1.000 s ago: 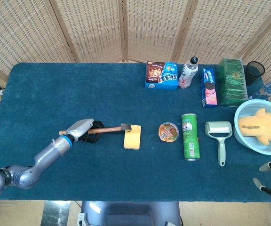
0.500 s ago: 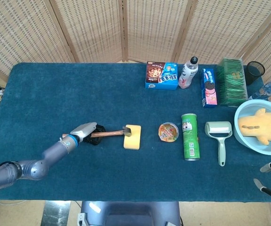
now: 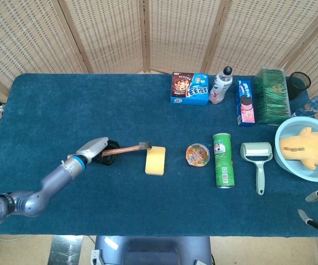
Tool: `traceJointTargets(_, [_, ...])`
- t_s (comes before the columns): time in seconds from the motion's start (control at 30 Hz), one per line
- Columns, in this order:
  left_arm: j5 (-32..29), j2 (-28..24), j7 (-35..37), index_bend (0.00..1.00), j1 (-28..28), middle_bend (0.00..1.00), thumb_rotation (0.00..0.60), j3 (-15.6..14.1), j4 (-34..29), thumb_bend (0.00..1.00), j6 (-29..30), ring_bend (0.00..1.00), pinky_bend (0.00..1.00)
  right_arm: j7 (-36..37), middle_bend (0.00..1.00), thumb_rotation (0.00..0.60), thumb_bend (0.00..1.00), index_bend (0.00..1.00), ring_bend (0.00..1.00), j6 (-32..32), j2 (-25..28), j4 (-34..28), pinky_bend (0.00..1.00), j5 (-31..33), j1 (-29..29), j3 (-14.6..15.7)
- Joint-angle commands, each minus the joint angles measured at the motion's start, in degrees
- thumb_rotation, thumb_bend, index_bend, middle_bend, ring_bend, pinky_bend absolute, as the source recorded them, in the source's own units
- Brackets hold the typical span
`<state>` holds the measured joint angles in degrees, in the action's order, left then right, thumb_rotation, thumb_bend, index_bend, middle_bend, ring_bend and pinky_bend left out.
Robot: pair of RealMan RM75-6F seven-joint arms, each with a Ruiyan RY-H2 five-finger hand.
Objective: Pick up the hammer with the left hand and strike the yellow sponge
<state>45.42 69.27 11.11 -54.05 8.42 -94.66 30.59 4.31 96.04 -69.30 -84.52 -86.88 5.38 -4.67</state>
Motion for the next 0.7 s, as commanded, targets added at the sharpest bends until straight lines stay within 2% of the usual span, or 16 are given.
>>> traceJointTargets(0.03, [2.6, -1.4, 1.4, 0.57, 2.0, 0.64, 0.600, -0.1, -1.0, 0.61, -0.4, 0.68, 0.79, -0.1, 0.53, 0.600, 0.14, 0.54, 0.49, -0.1, 0.0, -0.2, 0.36, -0.1, -0.1, 0.0])
traceJointTargets(0.27, [7.5, -2.8, 4.7, 0.57, 6.4, 0.64, 0.600, -0.9, 0.5, 0.61, -1.2, 0.68, 0.79, -1.0, 0.53, 0.600, 0.14, 0.54, 0.49, -0.7, 0.1, -0.8, 0.36, -0.5, -0.7, 0.0])
traceJointTargets(0.43, [14.6, 0.6, 6.6, 0.57, 10.4, 0.64, 0.600, -1.2, 7.2, 0.60, 3.3, 0.68, 0.77, -1.6, 0.53, 0.600, 0.14, 0.54, 0.49, -1.5, 0.0, -1.3, 0.36, -0.5, -1.2, 0.0])
traceJointTargets(0.53, [20.0, 3.4, 8.0, 0.57, 12.0, 0.63, 0.600, -1.4, 11.1, 0.55, 6.4, 0.63, 0.62, -1.9, 0.53, 0.600, 0.14, 0.54, 0.49, -1.6, 0.0, -1.5, 0.36, -0.6, -1.3, 0.0])
traceJointTargets(0.6, [24.5, 5.1, 10.1, 0.54, 12.6, 0.58, 0.600, -1.9, 13.9, 0.47, 7.4, 0.49, 0.47, -2.1, 0.53, 0.600, 0.14, 0.54, 0.49, -1.6, 0.0, -1.6, 0.36, -0.6, -1.3, 0.0])
traceJointTargets(0.63, [26.1, 5.8, 10.9, 0.52, 12.7, 0.54, 0.600, -2.1, 15.0, 0.44, 8.0, 0.44, 0.44, -2.2, 0.53, 0.600, 0.14, 0.54, 0.49, -1.5, 0.0, -1.6, 0.36, -0.6, -1.3, 0.0])
traceJointTargets(0.7, [29.6, 7.0, 12.0, 0.42, 12.7, 0.44, 0.600, -3.0, 17.1, 0.36, 8.6, 0.33, 0.36, -2.3, 0.53, 0.600, 0.14, 0.54, 0.49, -1.3, 0.1, -1.8, 0.36, -0.6, -1.3, 0.0])
